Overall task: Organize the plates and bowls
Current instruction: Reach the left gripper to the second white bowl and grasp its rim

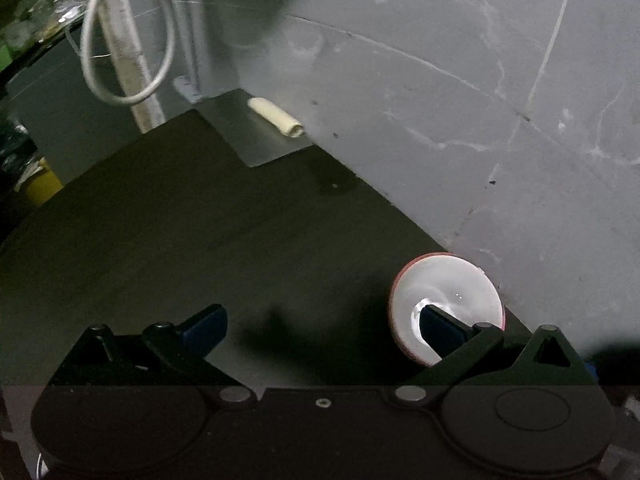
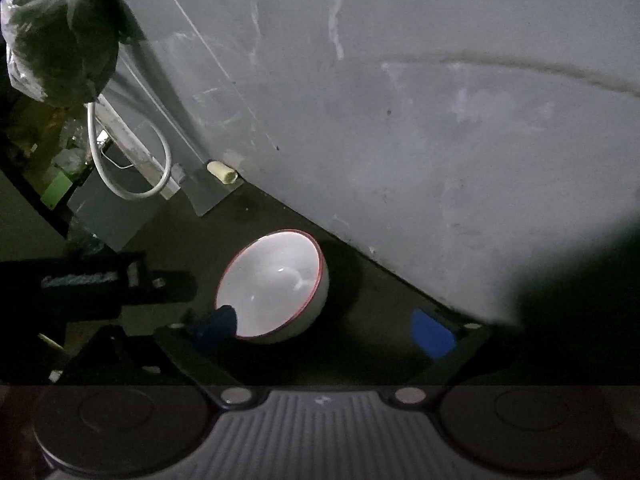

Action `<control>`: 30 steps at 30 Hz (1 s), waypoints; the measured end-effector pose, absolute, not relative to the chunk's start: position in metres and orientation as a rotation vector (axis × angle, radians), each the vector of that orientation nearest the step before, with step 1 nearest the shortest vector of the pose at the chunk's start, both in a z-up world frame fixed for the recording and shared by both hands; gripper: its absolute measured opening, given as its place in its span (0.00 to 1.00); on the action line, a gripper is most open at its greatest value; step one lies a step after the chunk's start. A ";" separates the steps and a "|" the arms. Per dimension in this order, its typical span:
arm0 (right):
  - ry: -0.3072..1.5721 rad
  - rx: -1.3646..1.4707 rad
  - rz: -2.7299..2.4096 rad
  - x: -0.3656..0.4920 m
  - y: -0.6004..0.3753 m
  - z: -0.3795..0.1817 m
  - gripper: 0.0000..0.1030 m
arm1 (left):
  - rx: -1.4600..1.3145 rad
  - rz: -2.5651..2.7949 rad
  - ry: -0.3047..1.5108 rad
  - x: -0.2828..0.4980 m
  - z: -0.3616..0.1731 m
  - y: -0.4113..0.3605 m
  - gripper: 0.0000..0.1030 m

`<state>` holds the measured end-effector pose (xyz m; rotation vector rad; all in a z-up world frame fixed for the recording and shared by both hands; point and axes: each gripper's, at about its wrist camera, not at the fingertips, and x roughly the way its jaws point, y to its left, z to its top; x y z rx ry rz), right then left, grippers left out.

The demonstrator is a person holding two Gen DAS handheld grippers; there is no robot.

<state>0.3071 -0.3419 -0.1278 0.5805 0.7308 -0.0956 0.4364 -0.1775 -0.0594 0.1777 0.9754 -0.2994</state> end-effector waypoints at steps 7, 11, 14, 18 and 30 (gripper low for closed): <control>0.737 0.544 -0.068 0.315 -0.333 -0.129 0.83 | 0.183 -0.314 1.018 0.443 -0.073 -0.187 0.90; 0.740 0.539 -0.063 0.318 -0.333 -0.128 0.75 | 0.179 -0.332 1.029 0.447 -0.077 -0.191 0.82; 0.753 0.537 -0.058 0.319 -0.334 -0.128 0.75 | 0.167 -0.351 1.044 0.449 -0.079 -0.195 0.75; 0.772 0.516 -0.046 0.323 -0.332 -0.130 0.71 | 0.122 -0.370 1.080 0.453 -0.082 -0.198 0.65; 0.784 0.499 -0.004 0.332 -0.327 -0.132 0.42 | -0.028 -0.411 1.173 0.456 -0.099 -0.197 0.21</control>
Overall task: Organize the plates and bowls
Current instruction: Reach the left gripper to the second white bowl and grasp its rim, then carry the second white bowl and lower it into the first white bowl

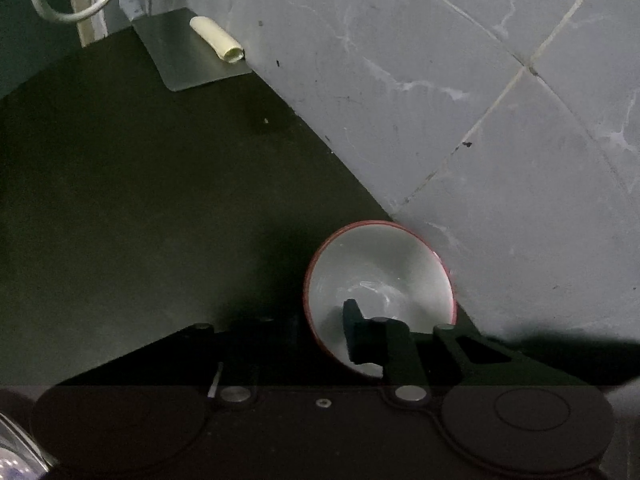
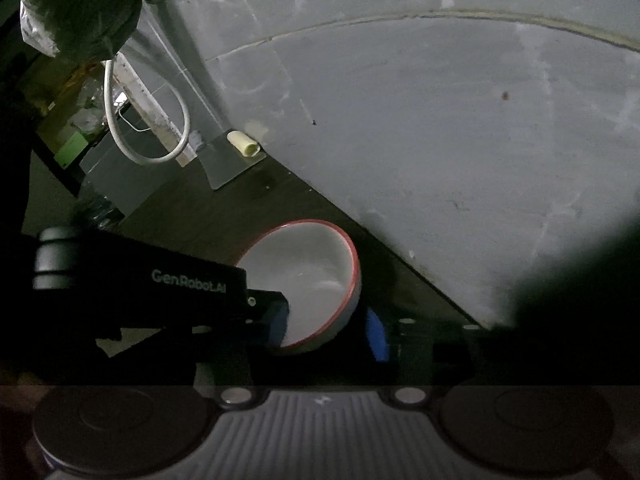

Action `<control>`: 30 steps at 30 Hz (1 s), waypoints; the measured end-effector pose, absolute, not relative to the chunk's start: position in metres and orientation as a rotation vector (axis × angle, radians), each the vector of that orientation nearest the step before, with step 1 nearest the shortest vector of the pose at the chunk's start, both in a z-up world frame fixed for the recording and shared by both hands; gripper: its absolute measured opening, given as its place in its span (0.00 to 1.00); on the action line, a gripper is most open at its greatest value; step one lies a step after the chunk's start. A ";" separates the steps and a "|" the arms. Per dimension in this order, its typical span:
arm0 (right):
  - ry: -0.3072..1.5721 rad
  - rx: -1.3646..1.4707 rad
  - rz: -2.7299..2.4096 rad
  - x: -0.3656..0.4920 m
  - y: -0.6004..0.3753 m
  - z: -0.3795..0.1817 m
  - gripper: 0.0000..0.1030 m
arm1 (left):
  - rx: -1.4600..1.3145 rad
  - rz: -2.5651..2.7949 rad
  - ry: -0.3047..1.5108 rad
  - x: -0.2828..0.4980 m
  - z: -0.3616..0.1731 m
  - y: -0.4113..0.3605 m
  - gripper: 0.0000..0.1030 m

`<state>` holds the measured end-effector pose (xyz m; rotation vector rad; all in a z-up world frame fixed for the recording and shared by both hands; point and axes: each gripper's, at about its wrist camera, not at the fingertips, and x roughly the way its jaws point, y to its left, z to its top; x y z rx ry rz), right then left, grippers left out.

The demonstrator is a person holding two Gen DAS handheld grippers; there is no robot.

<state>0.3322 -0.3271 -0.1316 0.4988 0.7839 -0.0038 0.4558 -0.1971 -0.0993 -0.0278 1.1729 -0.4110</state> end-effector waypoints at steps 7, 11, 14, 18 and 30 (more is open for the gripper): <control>0.791 0.499 0.006 0.332 -0.330 -0.132 0.34 | -0.065 -0.407 1.176 0.453 -0.098 -0.193 0.17; 0.808 0.474 0.020 0.329 -0.328 -0.130 0.31 | -0.068 -0.413 1.169 0.447 -0.098 -0.187 0.14; 0.818 0.473 0.030 0.321 -0.327 -0.129 0.27 | -0.065 -0.424 1.157 0.438 -0.097 -0.180 0.12; 0.813 0.465 0.051 0.310 -0.322 -0.124 0.27 | -0.083 -0.431 1.134 0.424 -0.093 -0.170 0.12; 0.743 0.414 0.117 0.272 -0.297 -0.092 0.27 | -0.109 -0.419 1.034 0.380 -0.062 -0.136 0.12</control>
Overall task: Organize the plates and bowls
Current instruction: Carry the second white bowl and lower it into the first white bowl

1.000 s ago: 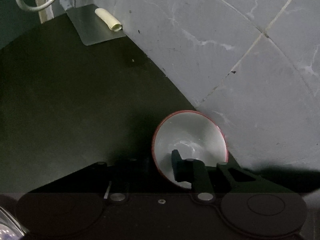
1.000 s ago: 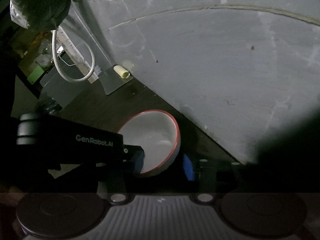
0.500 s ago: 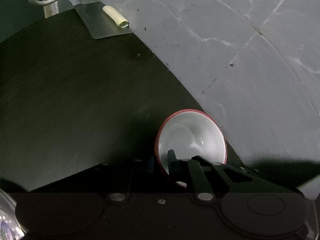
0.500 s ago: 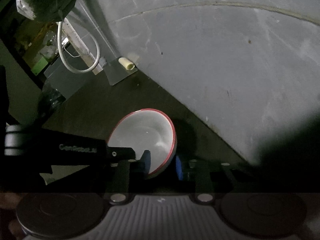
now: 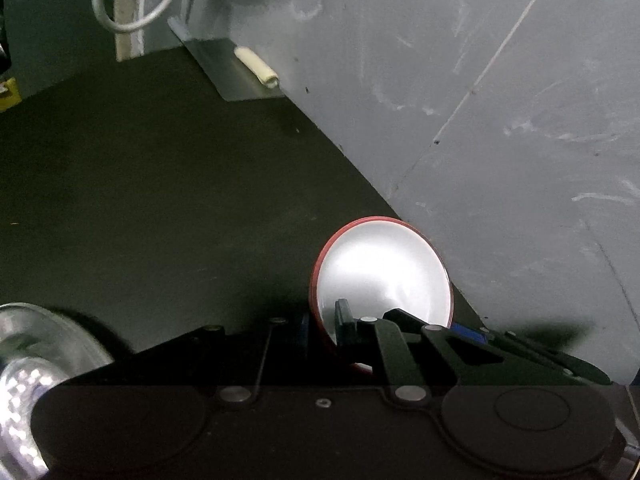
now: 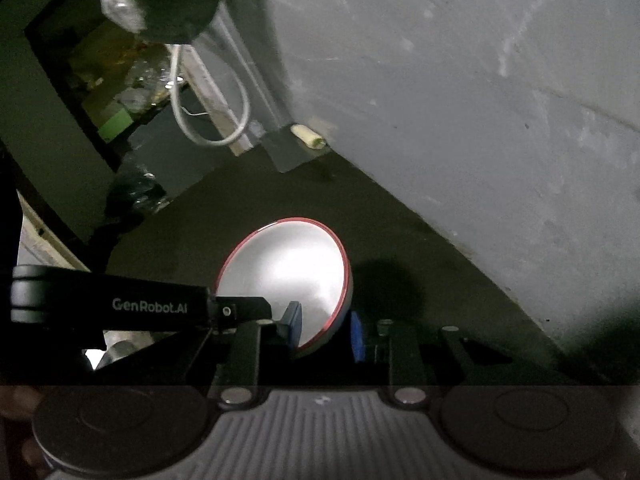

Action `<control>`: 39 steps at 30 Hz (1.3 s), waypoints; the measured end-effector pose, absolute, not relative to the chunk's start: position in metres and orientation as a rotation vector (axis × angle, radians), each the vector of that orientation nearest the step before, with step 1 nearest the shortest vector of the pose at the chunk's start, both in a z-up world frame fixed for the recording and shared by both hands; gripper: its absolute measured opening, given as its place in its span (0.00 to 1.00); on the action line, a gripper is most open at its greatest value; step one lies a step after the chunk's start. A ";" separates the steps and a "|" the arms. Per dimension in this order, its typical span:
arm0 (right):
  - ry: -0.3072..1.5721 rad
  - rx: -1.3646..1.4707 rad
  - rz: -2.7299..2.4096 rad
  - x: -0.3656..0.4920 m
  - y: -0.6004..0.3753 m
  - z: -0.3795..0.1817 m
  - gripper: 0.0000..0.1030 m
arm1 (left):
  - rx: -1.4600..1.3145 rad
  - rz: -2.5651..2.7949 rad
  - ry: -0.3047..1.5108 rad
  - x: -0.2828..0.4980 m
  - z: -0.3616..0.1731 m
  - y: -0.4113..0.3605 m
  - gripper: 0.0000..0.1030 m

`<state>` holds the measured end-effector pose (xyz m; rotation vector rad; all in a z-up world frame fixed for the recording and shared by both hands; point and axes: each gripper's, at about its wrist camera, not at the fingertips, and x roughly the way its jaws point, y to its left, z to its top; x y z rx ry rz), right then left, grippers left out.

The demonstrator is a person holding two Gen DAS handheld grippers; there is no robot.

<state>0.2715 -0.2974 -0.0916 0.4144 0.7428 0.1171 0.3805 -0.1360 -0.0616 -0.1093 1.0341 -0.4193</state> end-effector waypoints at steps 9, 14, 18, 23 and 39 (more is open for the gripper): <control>0.682 0.342 0.180 0.232 -0.258 -0.057 0.27 | -0.179 -0.402 0.939 0.330 -0.036 -0.089 0.12; 0.654 0.297 0.225 0.204 -0.232 -0.042 0.27 | -0.217 -0.390 0.893 0.292 -0.024 -0.058 0.12; 0.647 0.260 0.253 0.179 -0.214 -0.034 0.27 | -0.245 -0.382 0.869 0.261 -0.020 -0.037 0.12; 0.641 0.220 0.286 0.148 -0.196 -0.026 0.27 | -0.274 -0.373 0.852 0.228 -0.018 -0.020 0.12; 0.722 0.162 0.421 0.068 -0.160 -0.036 0.27 | -0.280 -0.317 0.905 0.141 -0.041 0.013 0.13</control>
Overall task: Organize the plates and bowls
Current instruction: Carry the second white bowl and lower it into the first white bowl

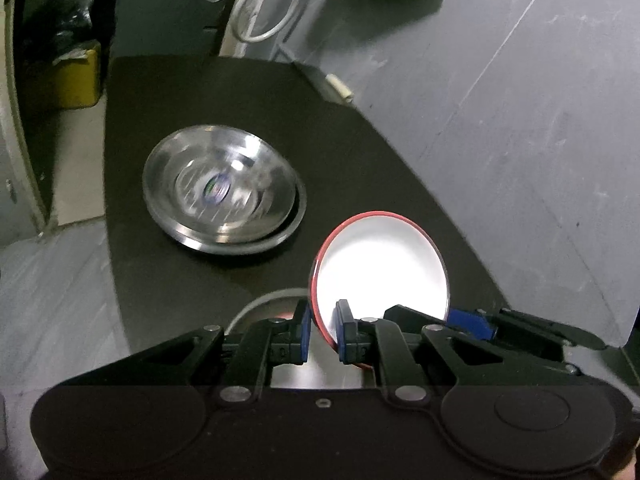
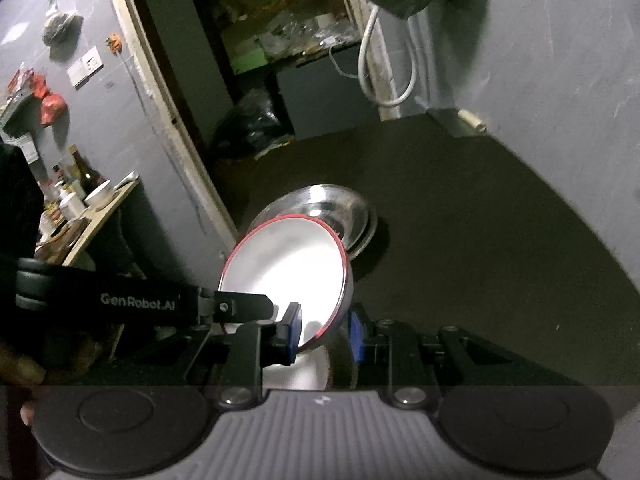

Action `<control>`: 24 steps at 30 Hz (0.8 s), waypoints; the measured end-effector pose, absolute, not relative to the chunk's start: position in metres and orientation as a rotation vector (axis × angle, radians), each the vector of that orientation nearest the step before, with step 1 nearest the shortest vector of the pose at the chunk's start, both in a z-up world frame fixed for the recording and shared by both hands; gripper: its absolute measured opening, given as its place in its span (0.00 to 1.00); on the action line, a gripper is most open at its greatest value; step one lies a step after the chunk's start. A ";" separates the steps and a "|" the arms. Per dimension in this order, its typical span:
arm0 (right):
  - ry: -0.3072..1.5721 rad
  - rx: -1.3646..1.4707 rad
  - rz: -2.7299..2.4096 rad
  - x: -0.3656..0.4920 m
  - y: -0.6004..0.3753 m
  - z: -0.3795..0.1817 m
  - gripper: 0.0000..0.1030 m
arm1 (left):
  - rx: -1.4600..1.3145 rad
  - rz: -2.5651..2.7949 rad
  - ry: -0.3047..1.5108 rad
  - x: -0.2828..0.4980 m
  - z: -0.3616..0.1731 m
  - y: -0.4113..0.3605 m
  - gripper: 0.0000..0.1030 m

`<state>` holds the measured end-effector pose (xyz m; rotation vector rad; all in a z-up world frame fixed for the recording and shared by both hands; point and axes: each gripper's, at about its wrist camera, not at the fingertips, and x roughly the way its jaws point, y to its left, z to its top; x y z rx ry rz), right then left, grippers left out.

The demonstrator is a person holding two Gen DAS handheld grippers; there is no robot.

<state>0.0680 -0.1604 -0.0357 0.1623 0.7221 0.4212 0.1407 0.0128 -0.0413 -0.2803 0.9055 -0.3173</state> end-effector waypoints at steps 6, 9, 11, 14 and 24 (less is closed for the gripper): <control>0.810 0.178 0.441 0.066 -0.157 -0.053 0.27 | -0.251 -0.291 0.960 0.126 -0.054 0.017 0.13; 0.834 0.159 0.447 0.068 -0.153 -0.056 0.27 | -0.249 -0.275 0.984 0.124 -0.058 0.016 0.14; 0.842 0.149 0.450 0.067 -0.151 -0.056 0.28 | -0.264 -0.268 0.999 0.123 -0.061 0.018 0.15; 0.855 0.141 0.457 0.067 -0.149 -0.058 0.28 | -0.266 -0.256 1.013 0.121 -0.064 0.019 0.15; 0.893 0.097 0.468 0.072 -0.139 -0.057 0.29 | -0.256 -0.230 1.034 0.119 -0.063 0.017 0.16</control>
